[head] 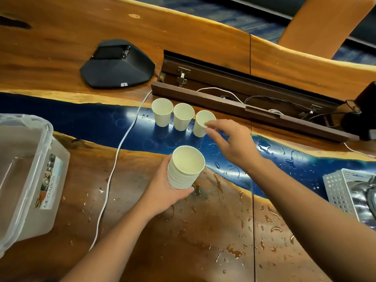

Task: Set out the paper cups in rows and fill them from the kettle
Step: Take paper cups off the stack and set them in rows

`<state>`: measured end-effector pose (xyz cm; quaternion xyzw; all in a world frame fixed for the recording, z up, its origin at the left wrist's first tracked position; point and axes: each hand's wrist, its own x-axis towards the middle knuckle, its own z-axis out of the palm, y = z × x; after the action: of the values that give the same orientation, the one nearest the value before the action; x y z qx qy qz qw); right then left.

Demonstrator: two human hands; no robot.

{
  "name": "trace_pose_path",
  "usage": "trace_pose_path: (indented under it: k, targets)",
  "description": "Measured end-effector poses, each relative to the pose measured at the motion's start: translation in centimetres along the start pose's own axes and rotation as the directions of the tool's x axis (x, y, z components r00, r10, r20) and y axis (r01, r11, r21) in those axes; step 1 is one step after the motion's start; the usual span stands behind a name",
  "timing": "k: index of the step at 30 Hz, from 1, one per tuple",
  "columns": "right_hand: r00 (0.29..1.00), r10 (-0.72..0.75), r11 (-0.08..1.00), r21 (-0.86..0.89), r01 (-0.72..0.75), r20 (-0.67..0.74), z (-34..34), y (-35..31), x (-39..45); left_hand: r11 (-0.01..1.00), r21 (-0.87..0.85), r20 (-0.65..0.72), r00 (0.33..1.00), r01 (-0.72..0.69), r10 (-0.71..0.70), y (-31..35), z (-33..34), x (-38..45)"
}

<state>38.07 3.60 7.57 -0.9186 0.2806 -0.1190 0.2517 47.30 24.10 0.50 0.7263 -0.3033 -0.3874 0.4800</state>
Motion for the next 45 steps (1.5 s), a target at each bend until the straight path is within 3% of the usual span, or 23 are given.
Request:
trace_pose_path:
  k: [6,11,20,23,26,31,37,45]
  targets:
    - [0.957,-0.156,0.987,0.006,0.159,0.245,-2.7,-3.4,-6.0,0.999,-0.034,0.035,0.998,-0.042,0.043,0.1,1.3,0.0]
    - [0.886,-0.222,0.941,-0.150,0.304,0.406,-2.6,-3.6,-8.8,0.998,-0.022,0.076,0.996,-0.053,0.054,0.6,2.7,-1.3]
    - [0.906,-0.248,0.921,-0.206,0.330,0.342,-3.2,-2.9,-10.7,0.996,0.022,0.118,0.989,-0.091,0.088,0.8,4.0,-2.6]
    - [0.902,-0.347,0.899,-0.184,0.398,0.256,-4.1,-2.6,-10.8,0.994,0.014,0.120,0.987,-0.107,0.105,1.6,3.9,-2.5]
    - [0.900,-0.407,0.858,-0.271,0.436,0.157,-5.0,-2.5,-10.8,0.992,0.035,0.097,0.988,-0.123,0.119,2.5,3.5,-2.1]
    - [0.922,-0.386,0.901,-0.223,0.371,-0.023,-6.7,-2.6,-10.9,0.992,0.023,0.055,0.991,-0.123,0.122,2.3,3.6,-2.3]
    - [0.955,-0.176,0.981,-0.125,0.149,-0.241,-8.2,-0.9,-10.9,0.998,0.029,0.101,0.993,-0.064,0.061,-0.5,4.4,-4.2]
    - [0.972,0.149,0.967,-0.177,-0.181,-0.183,-3.8,5.8,-6.8,0.996,0.048,0.084,0.994,-0.072,0.067,0.1,3.7,-3.2]
